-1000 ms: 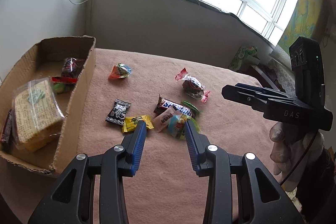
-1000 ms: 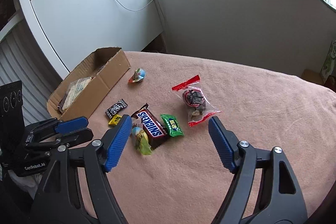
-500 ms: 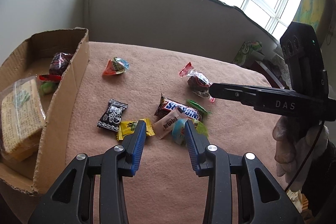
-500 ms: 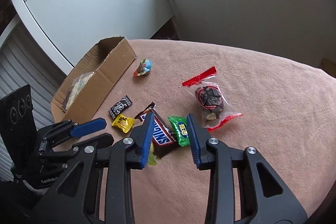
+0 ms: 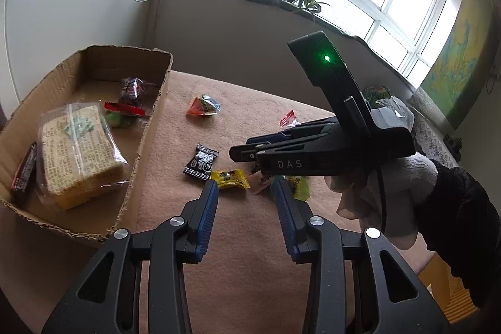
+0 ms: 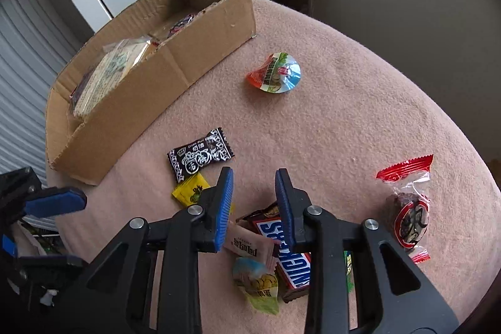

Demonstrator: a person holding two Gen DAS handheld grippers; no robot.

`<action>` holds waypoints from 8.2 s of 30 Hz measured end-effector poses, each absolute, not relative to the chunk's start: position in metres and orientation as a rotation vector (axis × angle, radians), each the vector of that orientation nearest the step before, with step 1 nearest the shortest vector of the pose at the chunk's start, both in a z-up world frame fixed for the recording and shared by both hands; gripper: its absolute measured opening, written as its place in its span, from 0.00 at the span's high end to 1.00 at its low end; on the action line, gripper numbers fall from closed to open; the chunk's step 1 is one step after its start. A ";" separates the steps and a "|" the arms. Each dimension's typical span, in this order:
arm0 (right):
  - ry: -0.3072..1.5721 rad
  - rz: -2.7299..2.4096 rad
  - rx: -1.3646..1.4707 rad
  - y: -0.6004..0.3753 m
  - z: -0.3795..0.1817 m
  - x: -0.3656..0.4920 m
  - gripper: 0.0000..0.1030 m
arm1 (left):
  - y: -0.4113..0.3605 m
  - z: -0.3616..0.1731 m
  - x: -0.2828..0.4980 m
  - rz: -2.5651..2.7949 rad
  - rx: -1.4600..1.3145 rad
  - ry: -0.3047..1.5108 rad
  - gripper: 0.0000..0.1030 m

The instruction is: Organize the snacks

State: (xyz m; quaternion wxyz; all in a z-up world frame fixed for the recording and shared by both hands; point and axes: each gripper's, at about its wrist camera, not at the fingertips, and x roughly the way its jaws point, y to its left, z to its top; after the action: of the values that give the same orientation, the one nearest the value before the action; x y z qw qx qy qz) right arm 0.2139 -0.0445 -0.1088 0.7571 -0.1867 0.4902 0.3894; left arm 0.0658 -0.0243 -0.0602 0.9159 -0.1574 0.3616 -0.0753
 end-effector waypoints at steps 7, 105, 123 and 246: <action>1.053 0.749 -0.474 -0.095 -0.110 0.197 0.75 | -0.027 -0.061 0.068 -0.171 -0.328 0.743 0.65; 0.974 0.529 -0.224 -0.199 -0.112 0.157 0.71 | -0.128 -0.114 0.151 -0.323 0.045 0.898 0.76; 0.870 0.591 -0.190 -0.179 -0.065 0.140 0.71 | -0.068 -0.059 0.113 -0.258 -0.139 0.754 0.76; 0.928 0.504 -0.148 -0.247 -0.112 0.196 0.37 | -0.130 -0.097 0.191 -0.385 -0.039 0.907 0.65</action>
State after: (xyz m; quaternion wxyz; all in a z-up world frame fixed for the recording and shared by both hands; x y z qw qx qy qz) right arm 0.1960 -0.2472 -0.1116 0.8611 -0.0706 0.4424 0.2404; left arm 0.1911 -0.1295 -0.0974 0.8810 -0.0187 0.4352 -0.1847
